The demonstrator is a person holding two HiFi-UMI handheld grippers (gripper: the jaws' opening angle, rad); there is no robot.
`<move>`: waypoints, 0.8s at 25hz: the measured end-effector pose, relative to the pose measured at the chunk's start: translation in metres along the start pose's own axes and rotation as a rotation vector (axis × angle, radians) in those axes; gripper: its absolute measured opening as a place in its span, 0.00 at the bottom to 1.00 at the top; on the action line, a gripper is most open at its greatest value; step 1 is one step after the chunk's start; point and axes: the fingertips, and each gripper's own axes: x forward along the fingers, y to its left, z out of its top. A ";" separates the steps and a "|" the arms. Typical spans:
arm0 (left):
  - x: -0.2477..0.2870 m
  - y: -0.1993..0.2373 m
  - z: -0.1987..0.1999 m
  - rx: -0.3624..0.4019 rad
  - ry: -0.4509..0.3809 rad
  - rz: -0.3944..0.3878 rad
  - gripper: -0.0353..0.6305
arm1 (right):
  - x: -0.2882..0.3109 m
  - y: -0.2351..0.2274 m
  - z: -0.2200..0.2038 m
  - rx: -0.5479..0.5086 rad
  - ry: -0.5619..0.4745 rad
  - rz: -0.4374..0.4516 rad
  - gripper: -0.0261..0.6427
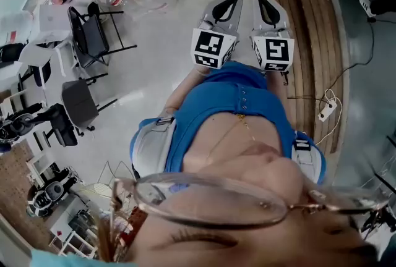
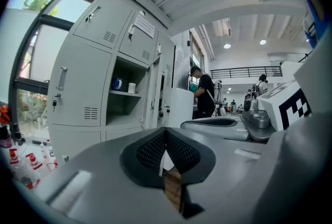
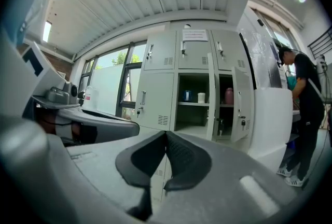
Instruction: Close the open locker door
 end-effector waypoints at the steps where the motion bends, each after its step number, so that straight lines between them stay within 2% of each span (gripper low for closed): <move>1: 0.007 0.005 0.001 0.001 0.005 -0.010 0.05 | 0.008 -0.002 0.000 0.003 0.005 -0.005 0.04; 15: 0.081 0.051 0.008 0.010 0.022 -0.163 0.05 | 0.081 -0.051 0.005 0.025 -0.024 -0.124 0.04; 20: 0.094 0.062 0.009 0.007 0.028 -0.171 0.05 | 0.093 -0.059 0.003 0.047 -0.009 -0.149 0.04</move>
